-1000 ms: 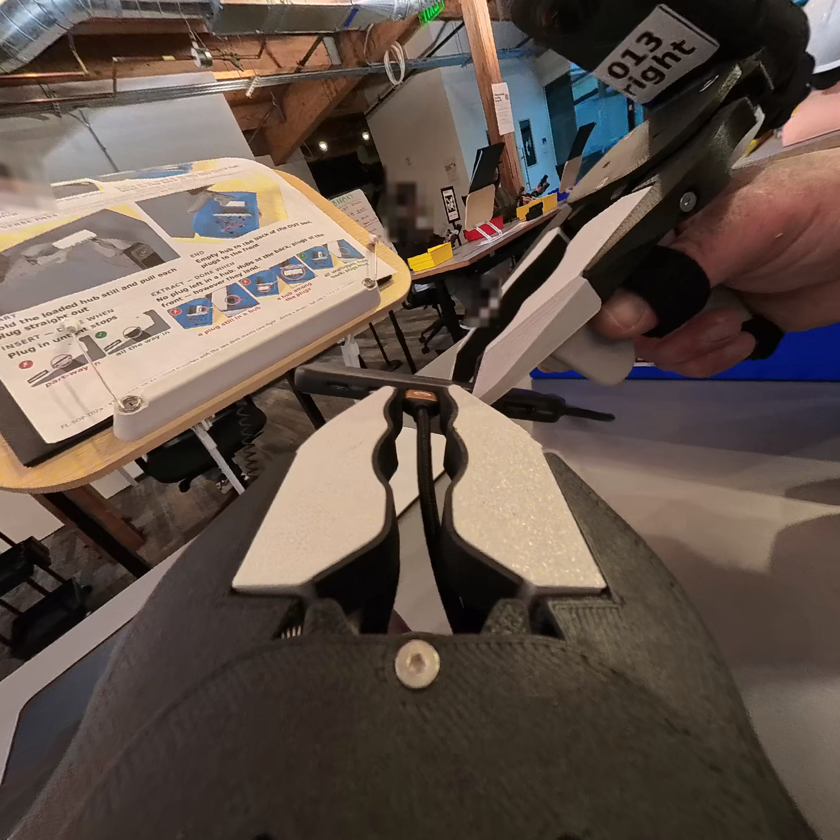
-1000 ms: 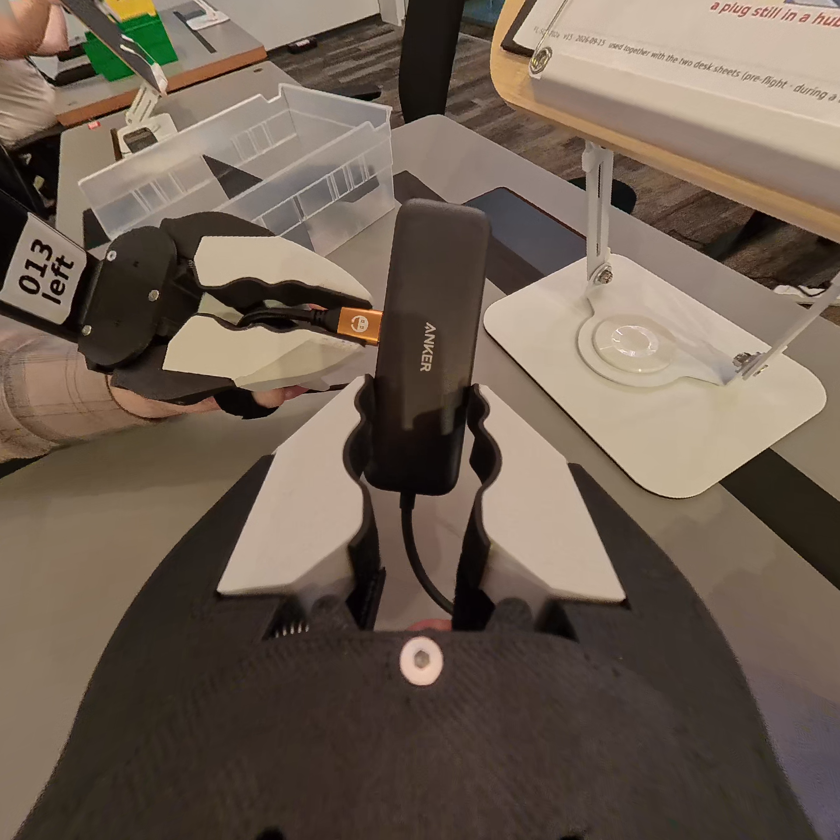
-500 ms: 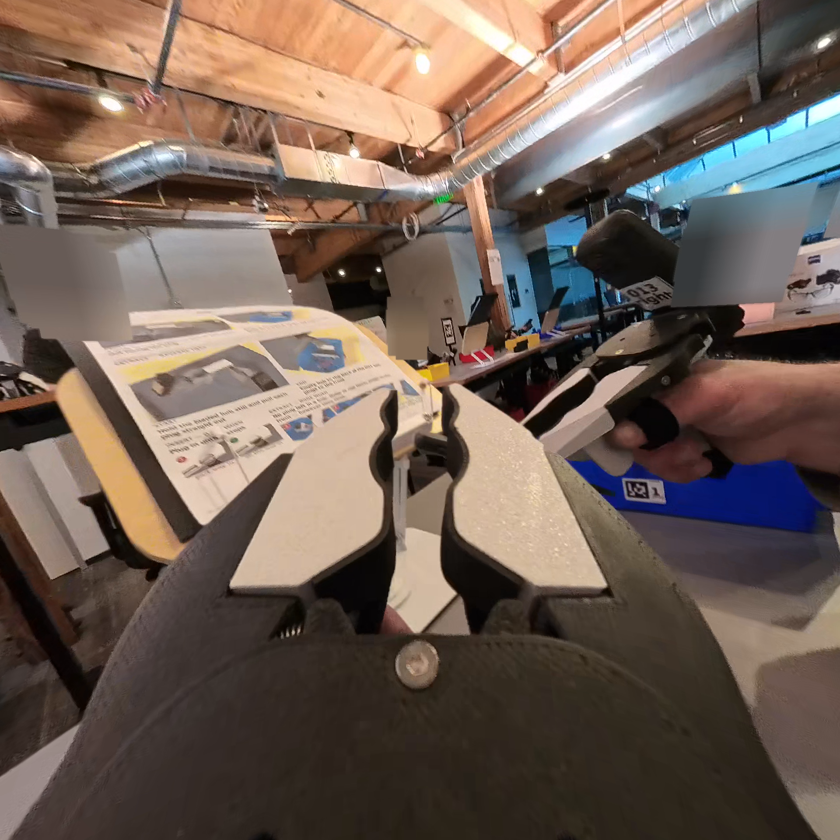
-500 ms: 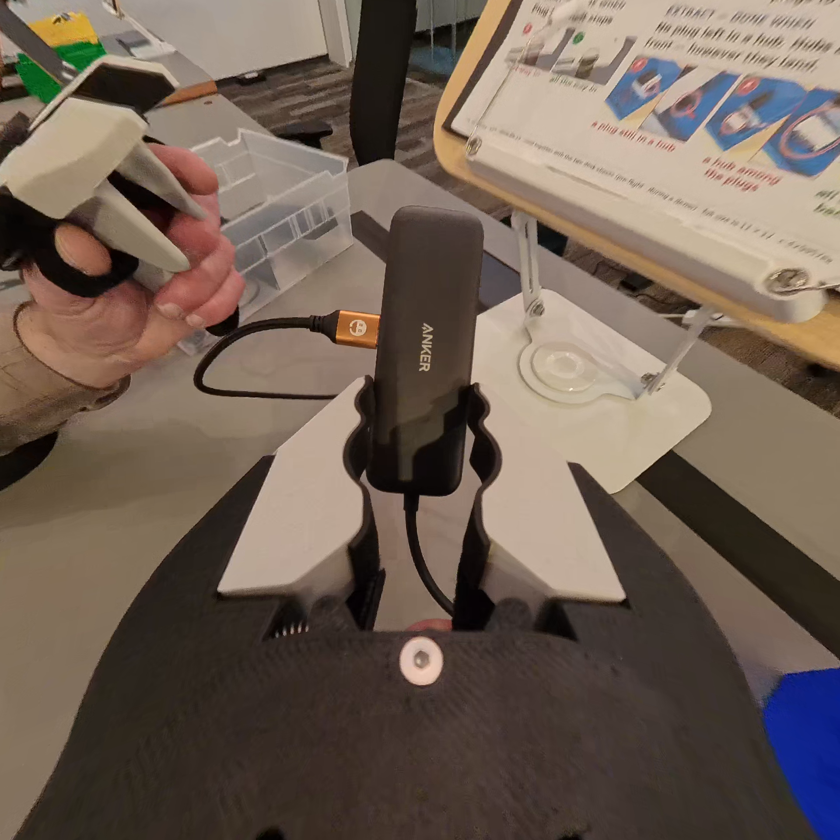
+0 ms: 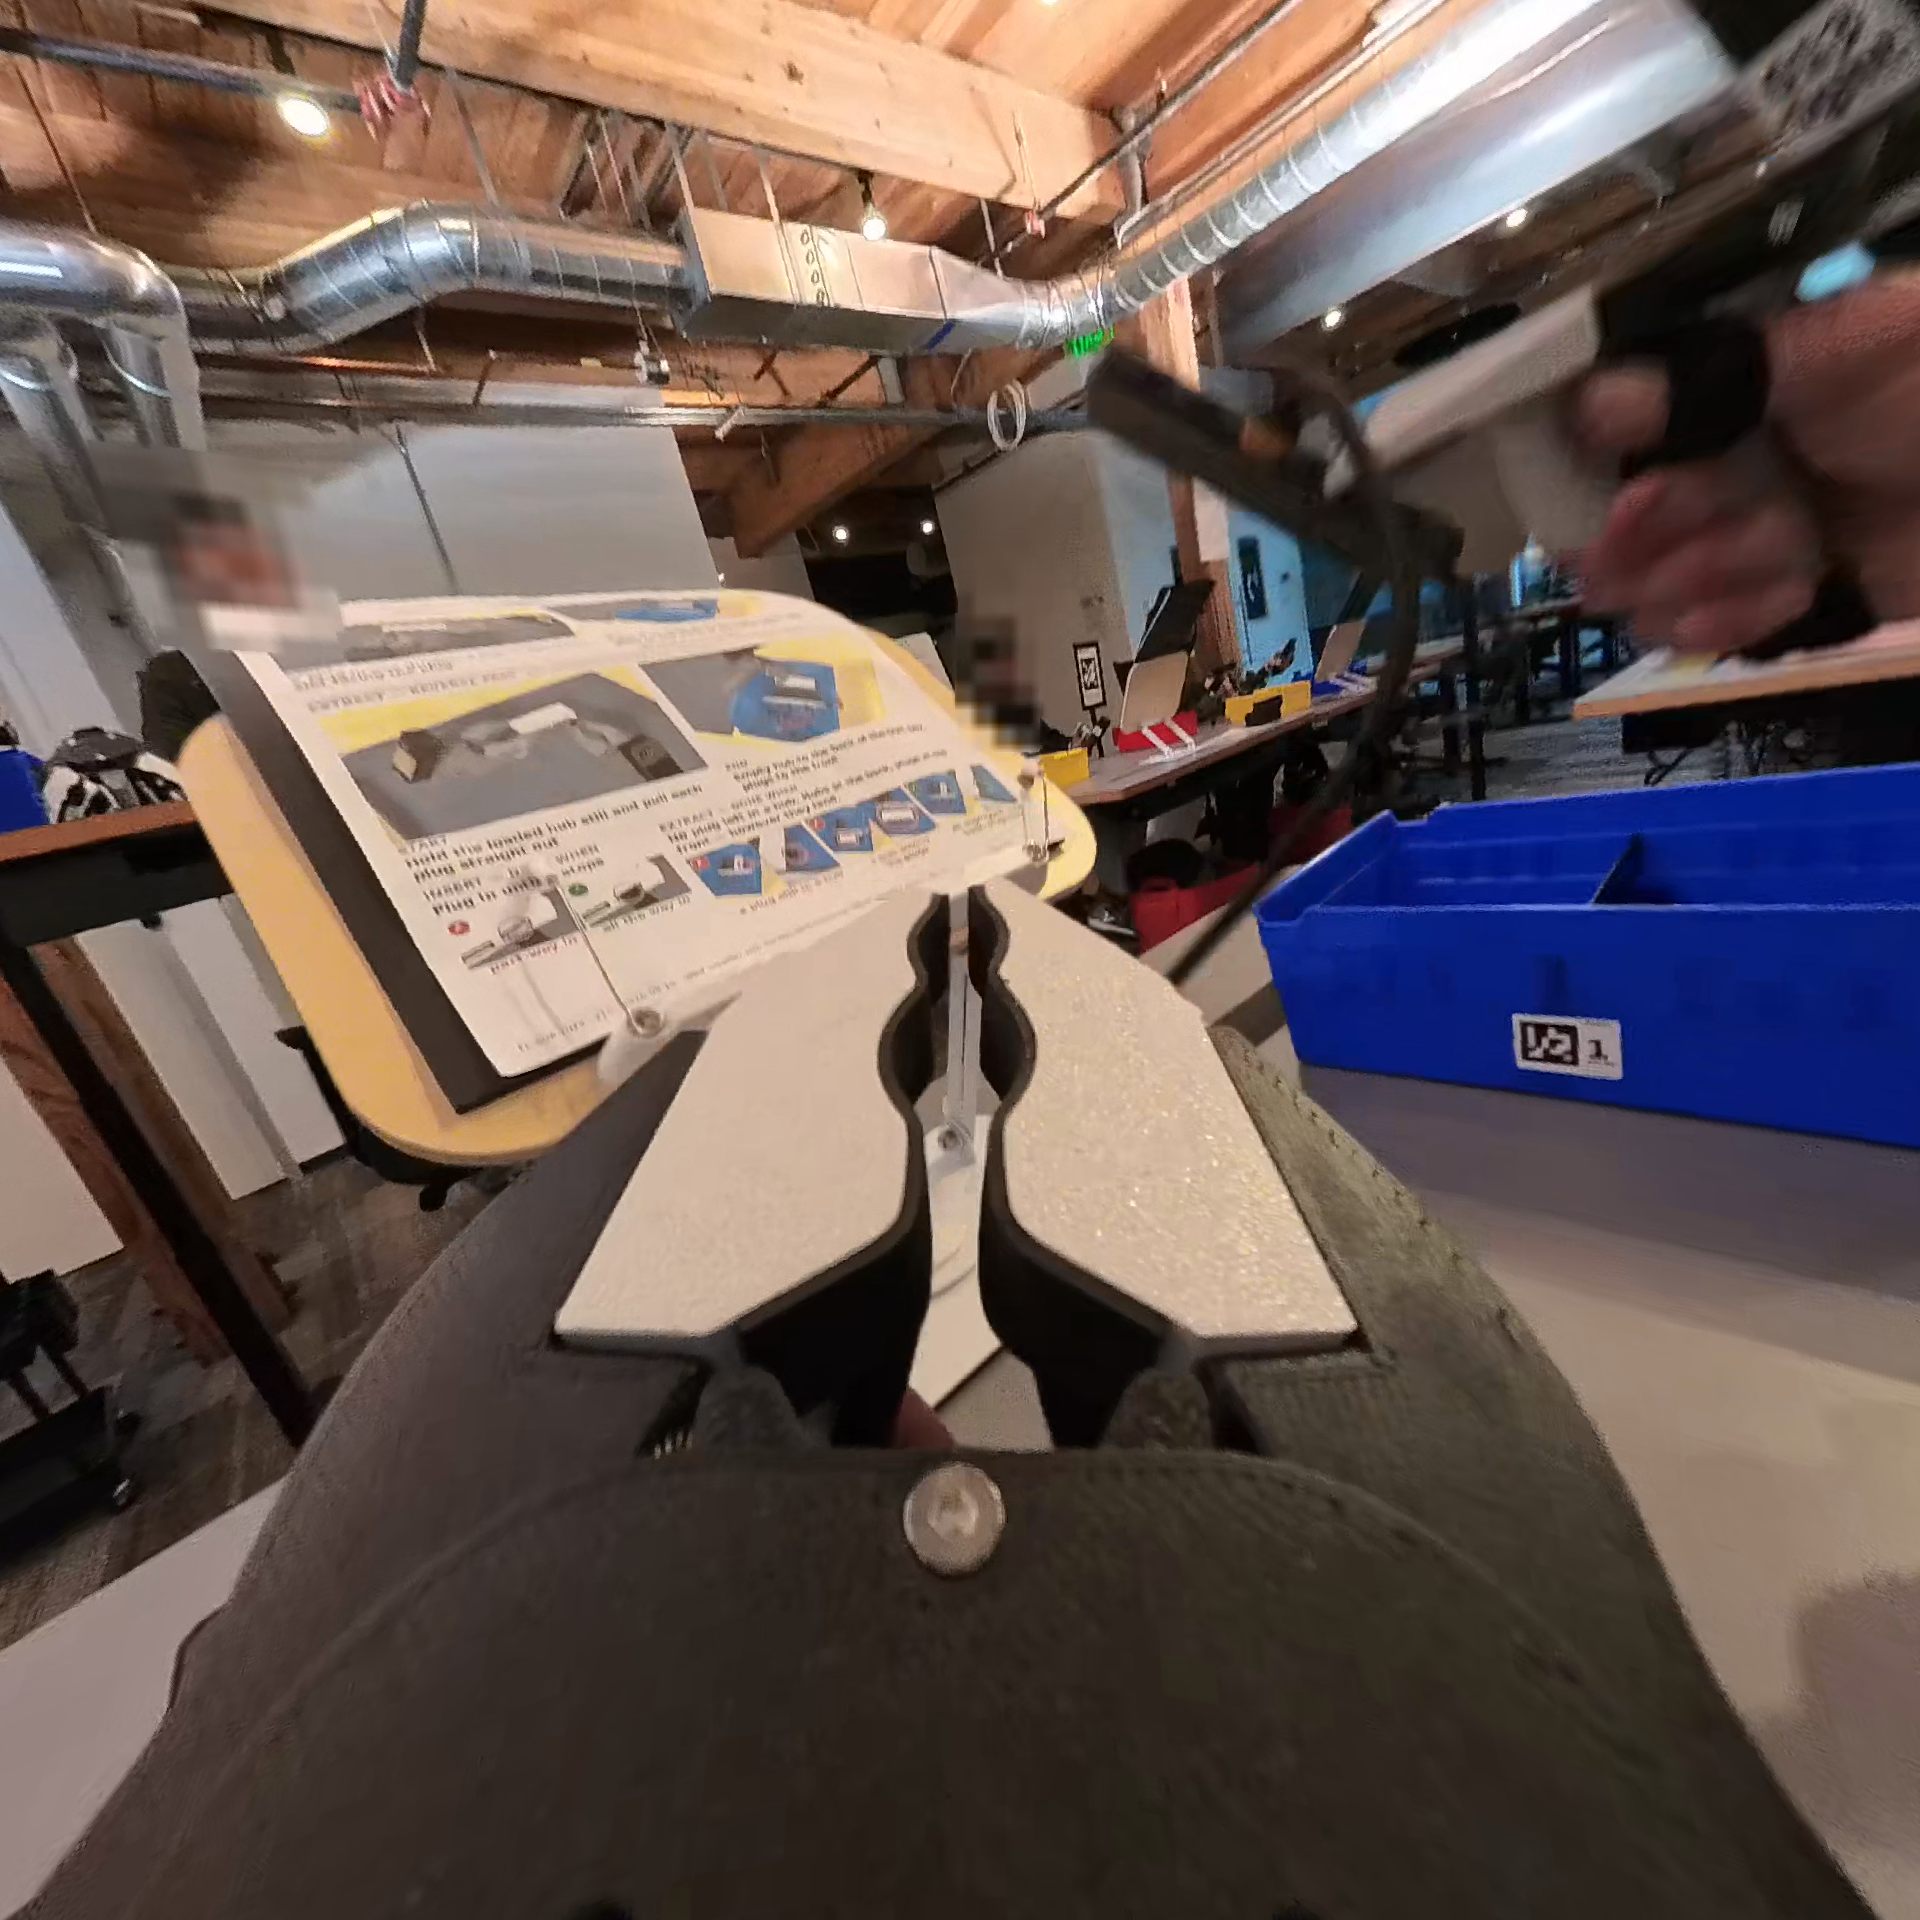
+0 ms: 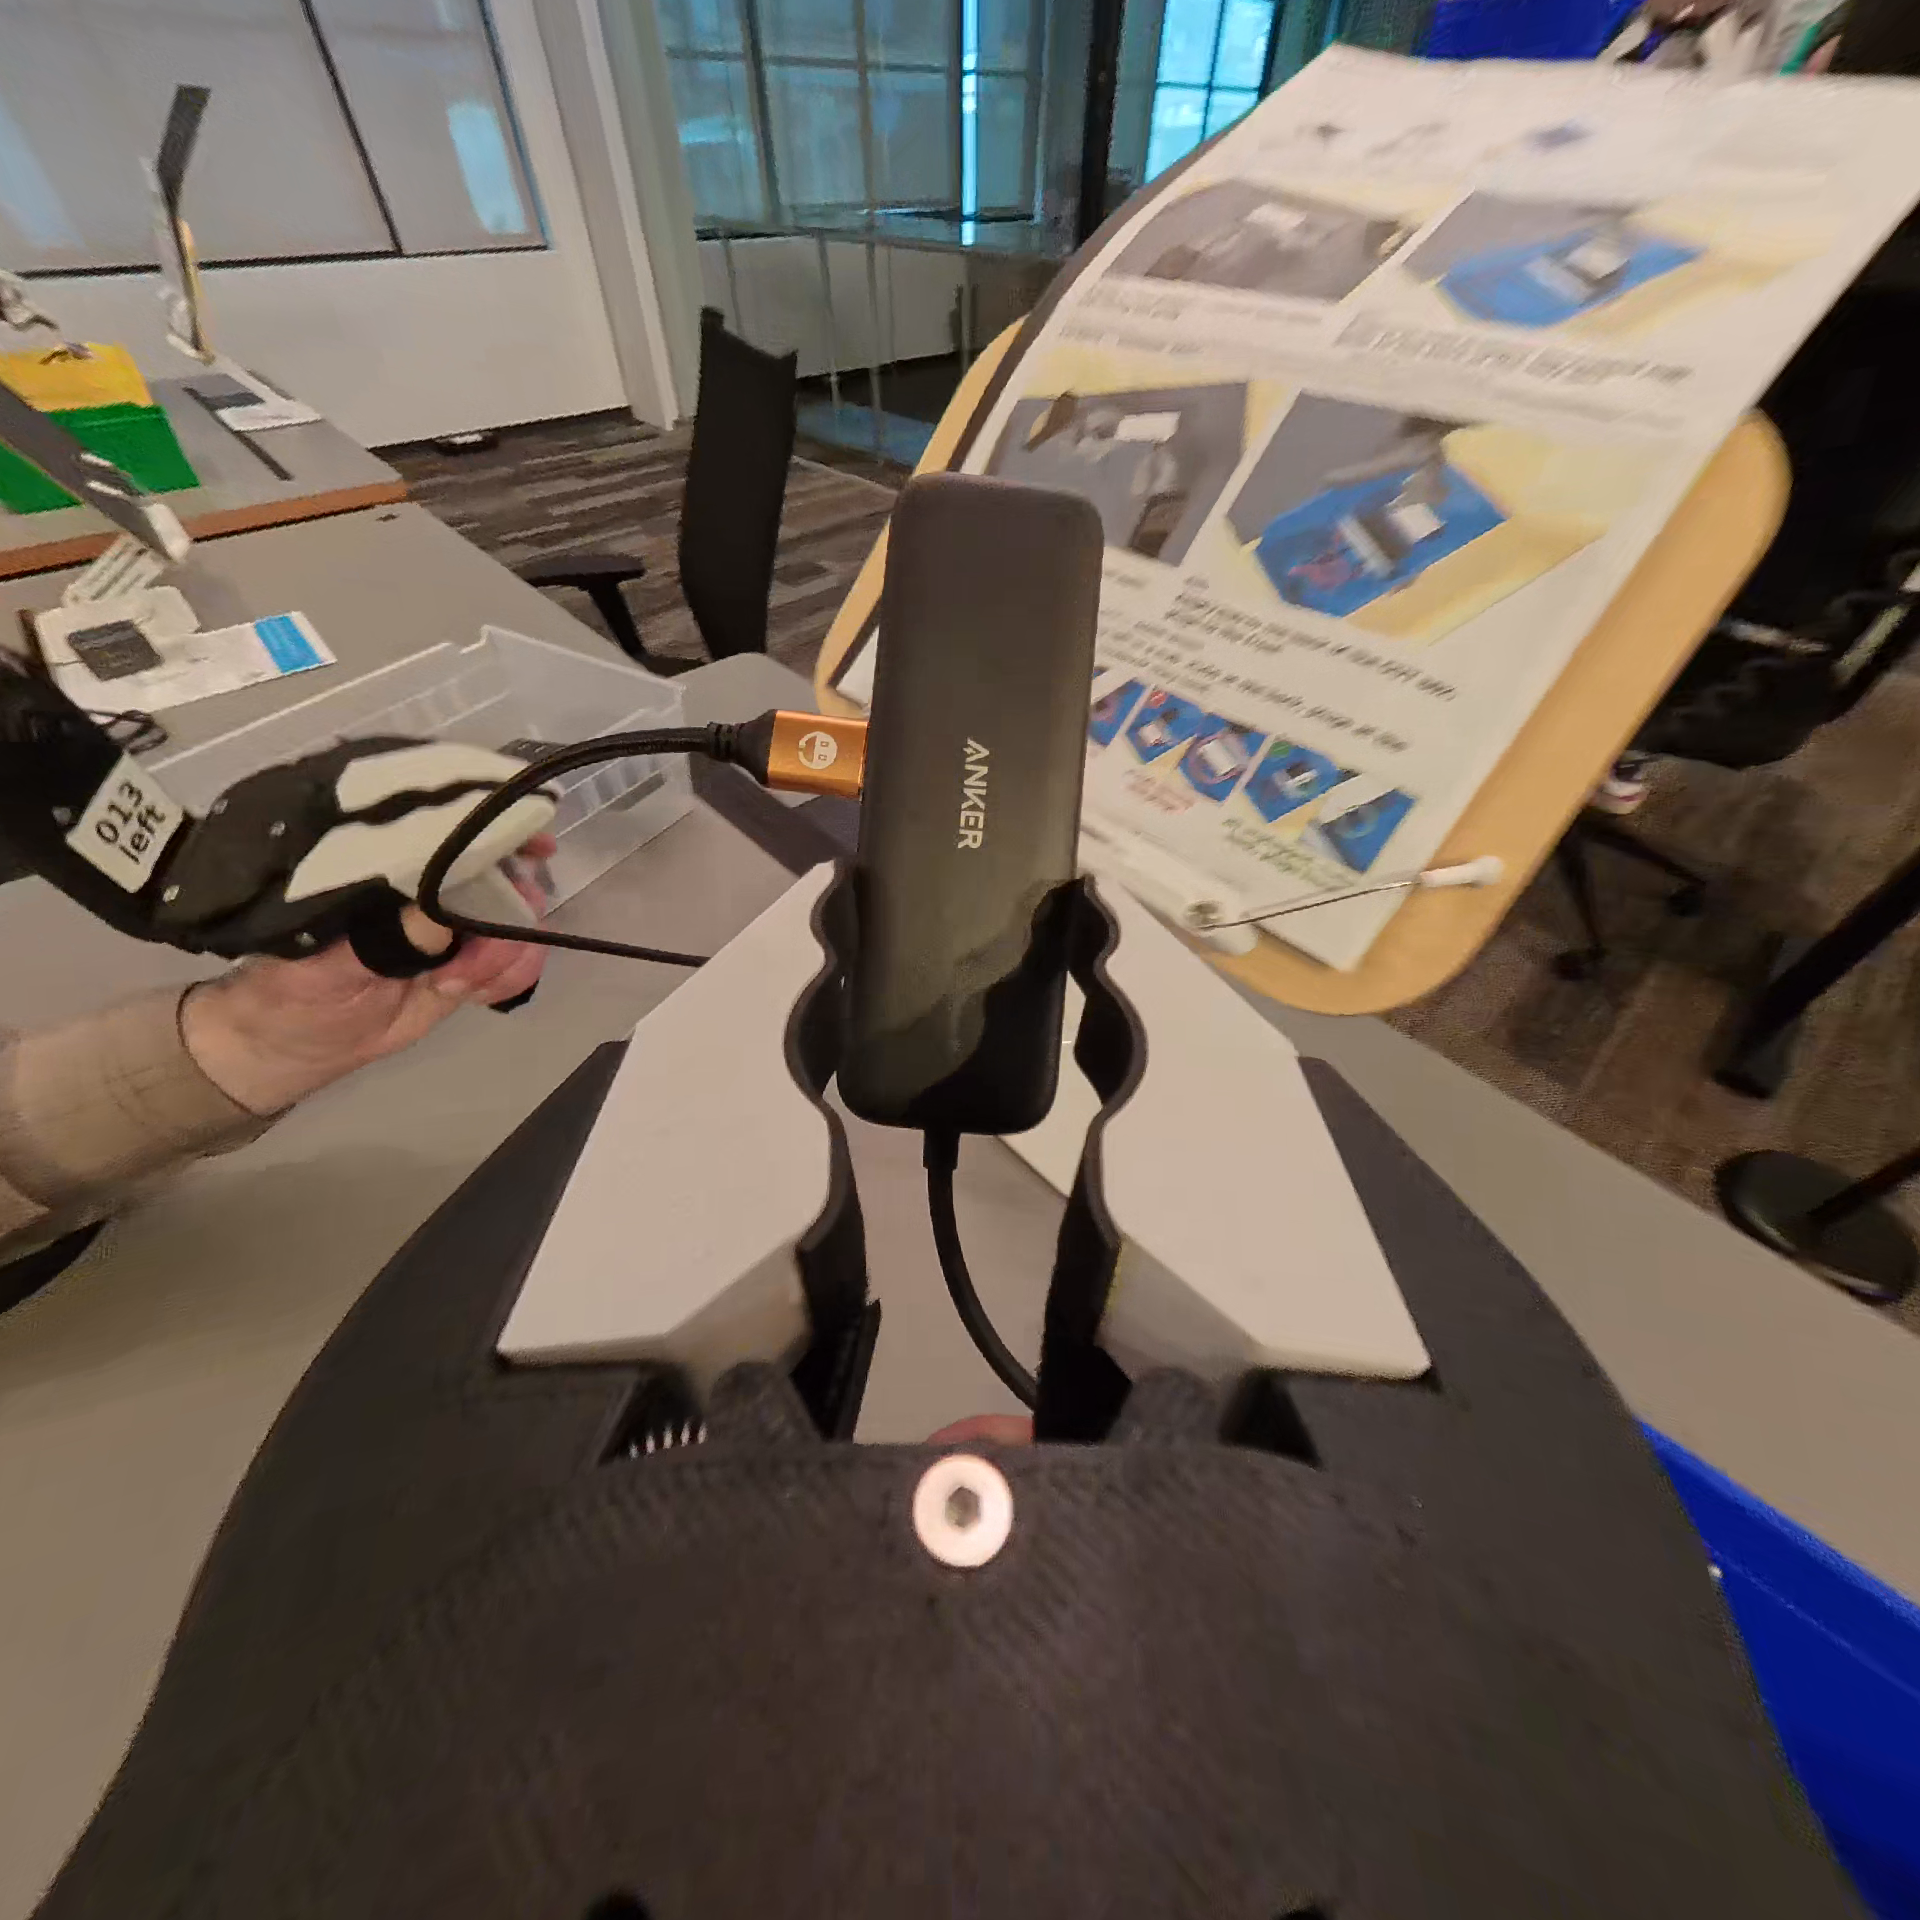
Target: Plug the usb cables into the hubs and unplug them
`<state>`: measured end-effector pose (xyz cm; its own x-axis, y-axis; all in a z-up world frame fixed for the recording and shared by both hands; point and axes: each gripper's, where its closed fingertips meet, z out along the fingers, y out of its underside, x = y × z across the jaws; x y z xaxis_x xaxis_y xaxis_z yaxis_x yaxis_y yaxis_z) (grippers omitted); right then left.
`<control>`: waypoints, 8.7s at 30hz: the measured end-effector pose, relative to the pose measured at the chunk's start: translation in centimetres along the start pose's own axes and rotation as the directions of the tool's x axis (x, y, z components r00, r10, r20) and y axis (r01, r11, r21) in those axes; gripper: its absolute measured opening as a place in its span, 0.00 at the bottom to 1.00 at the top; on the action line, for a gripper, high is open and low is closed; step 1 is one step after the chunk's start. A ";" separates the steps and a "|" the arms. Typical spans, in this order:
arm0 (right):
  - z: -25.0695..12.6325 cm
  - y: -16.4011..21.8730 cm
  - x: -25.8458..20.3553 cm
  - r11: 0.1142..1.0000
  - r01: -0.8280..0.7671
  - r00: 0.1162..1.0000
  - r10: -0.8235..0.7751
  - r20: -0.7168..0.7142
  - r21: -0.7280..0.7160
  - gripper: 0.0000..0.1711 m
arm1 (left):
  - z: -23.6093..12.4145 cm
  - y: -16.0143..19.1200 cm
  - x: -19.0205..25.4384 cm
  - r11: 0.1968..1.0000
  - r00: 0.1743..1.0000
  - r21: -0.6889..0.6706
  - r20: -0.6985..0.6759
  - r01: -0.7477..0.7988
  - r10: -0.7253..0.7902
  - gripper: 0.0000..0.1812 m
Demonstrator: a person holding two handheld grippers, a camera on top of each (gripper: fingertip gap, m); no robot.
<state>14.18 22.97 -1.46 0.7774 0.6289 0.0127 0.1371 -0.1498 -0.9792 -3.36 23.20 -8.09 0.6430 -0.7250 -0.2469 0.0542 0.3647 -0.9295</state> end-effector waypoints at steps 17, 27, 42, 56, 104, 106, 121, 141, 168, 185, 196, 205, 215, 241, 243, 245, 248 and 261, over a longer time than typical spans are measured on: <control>-15.5 -3.2 16.9 0.991 0.104 0.867 -0.134 -0.480 -0.089 0.23 | 0.4 3.1 0.9 0.995 1.000 -0.094 -0.021 -0.025 0.023 0.02; -13.9 5.8 20.7 0.966 0.012 0.866 -0.139 -0.481 -0.258 0.23 | 0.5 4.0 1.5 0.992 0.999 -0.122 -0.044 -0.032 0.027 0.02; -8.8 13.4 20.0 0.949 0.058 0.943 -0.154 -0.294 -0.309 0.23 | 0.7 5.0 2.2 0.987 0.996 -0.151 -0.073 -0.052 0.041 0.02; -6.6 19.7 19.3 0.890 -0.011 0.960 -0.117 -0.253 -0.455 0.24 | 0.9 5.6 2.8 0.984 0.994 -0.168 -0.096 -0.064 0.048 0.02; -6.8 17.3 13.7 0.743 0.190 0.968 -0.252 -0.004 -0.642 0.23 | 1.3 6.8 4.4 0.974 0.986 -0.209 -0.156 -0.093 0.061 0.04; -6.5 15.9 10.4 0.762 0.278 0.957 -0.273 0.100 -0.584 0.23 | 1.3 6.9 4.5 0.973 0.986 -0.210 -0.156 -0.094 0.062 0.04; -2.5 19.7 7.6 0.492 0.479 0.840 -0.498 0.216 -0.727 0.00 | 1.2 7.0 4.8 0.972 0.984 -0.213 -0.167 -0.104 0.069 0.04; -10.2 24.0 19.9 0.720 -0.130 0.923 -0.163 -0.347 -0.682 0.00 | 1.3 7.8 5.6 0.964 0.979 -0.234 -0.187 -0.123 0.080 0.03; -10.2 18.4 15.6 0.577 0.069 0.898 -0.391 -0.201 -0.813 0.33 | 1.5 7.5 5.8 0.960 0.975 -0.241 -0.200 -0.145 0.097 0.09; -6.2 16.0 5.9 0.646 0.392 0.896 -0.429 0.113 -0.655 0.14 | 1.3 6.3 5.0 0.968 0.981 -0.219 -0.176 -0.123 0.085 0.09; -1.9 17.0 7.5 0.443 0.529 0.754 -0.637 0.161 -0.724 0.00 | 1.2 6.9 5.1 0.959 0.974 -0.231 -0.190 -0.163 0.119 0.09; -10.7 16.1 18.3 0.685 0.209 0.875 -0.450 -0.179 -0.697 0.00 | 1.3 7.2 4.7 0.961 0.978 -0.235 -0.184 -0.146 0.104 0.09; -12.4 27.9 19.4 0.199 0.198 0.891 -0.444 0.092 -0.960 0.00 | 1.3 8.3 5.6 0.948 0.970 -0.264 -0.207 -0.180 0.127 0.09; -11.4 24.2 18.4 0.366 0.033 0.985 -0.168 -0.031 -0.930 0.57 | 1.3 8.7 5.9 0.945 0.966 -0.276 -0.234 -0.175 0.111 0.10; -11.2 23.3 18.7 0.435 -0.006 0.987 -0.144 -0.076 -0.900 0.60 | 1.3 8.7 6.0 0.945 0.966 -0.277 -0.236 -0.175 0.110 0.10; -11.2 22.8 18.7 0.482 -0.031 0.989 -0.110 -0.095 -0.876 0.57 | 1.3 8.7 6.1 0.945 0.965 -0.278 -0.239 -0.175 0.109 0.10; -10.8 21.8 18.7 0.575 -0.078 0.991 -0.046 -0.127 -0.815 0.52 | 1.2 8.7 6.2 0.944 0.964 -0.280 -0.242 -0.176 0.108 0.10; -12.9 28.4 22.2 0.203 -0.005 0.934 -0.348 -0.077 -0.979 0.62 | 1.2 9.3 6.4 0.936 0.960 -0.297 -0.256 -0.191 0.115 0.10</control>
<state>43.22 22.80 -26.41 0.7259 0.5812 0.3678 0.6252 -0.7804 -0.0009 2.16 22.69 -18.01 0.4282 -0.8032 -0.4141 -0.2989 0.3065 -0.9037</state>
